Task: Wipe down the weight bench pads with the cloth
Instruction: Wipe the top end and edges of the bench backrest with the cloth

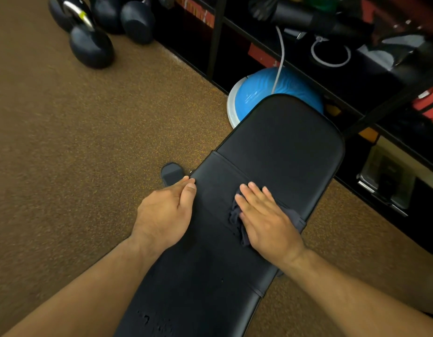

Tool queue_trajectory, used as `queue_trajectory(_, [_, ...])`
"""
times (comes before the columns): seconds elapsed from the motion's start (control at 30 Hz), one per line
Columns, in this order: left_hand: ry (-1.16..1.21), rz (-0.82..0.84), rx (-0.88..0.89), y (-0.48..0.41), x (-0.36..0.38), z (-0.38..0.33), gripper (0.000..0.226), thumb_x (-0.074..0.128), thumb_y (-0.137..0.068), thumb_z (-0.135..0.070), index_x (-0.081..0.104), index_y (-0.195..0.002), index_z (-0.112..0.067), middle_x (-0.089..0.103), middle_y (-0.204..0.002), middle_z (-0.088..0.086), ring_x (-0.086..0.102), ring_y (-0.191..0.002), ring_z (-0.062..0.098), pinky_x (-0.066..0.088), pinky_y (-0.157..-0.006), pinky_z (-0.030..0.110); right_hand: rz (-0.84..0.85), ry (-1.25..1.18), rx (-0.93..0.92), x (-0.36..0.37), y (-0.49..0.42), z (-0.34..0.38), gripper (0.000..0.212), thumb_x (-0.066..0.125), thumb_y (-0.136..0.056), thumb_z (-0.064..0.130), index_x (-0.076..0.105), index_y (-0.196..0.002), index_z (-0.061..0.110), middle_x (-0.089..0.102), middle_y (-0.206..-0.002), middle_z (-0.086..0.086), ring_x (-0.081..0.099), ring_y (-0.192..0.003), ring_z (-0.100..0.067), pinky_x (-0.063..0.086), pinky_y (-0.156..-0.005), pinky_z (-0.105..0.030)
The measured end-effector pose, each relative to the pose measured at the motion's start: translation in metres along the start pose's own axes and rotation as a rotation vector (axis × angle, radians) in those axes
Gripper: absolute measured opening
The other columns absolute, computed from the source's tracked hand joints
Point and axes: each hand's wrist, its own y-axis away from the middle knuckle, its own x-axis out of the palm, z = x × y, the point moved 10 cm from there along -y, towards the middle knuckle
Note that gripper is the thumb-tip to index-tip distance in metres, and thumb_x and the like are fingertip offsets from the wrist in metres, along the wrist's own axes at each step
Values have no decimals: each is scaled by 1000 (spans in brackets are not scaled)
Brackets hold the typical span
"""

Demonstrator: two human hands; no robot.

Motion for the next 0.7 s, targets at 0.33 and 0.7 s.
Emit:
queue_trajectory(0.33, [70, 10, -40, -2, -1, 5, 47, 27, -101, -49, 54, -137, -35, 50, -142, -19, 43, -134, 8, 32, -112, 33, 132, -82, 77, 25, -96, 0, 56, 22, -99, 29, 48, -139, 1, 42, -149, -17, 29, -144, -31, 13, -118, -43])
queue_trajectory(0.7, [517, 64, -221, -9, -8, 57, 65, 34, -77, -74, 62, -123, -38, 60, -129, -20, 50, -126, 3, 32, -114, 39, 114, -33, -113, 15, -36, 20, 42, 37, -100, 23, 58, -132, 3, 50, -144, -13, 38, -139, -29, 26, -115, -45])
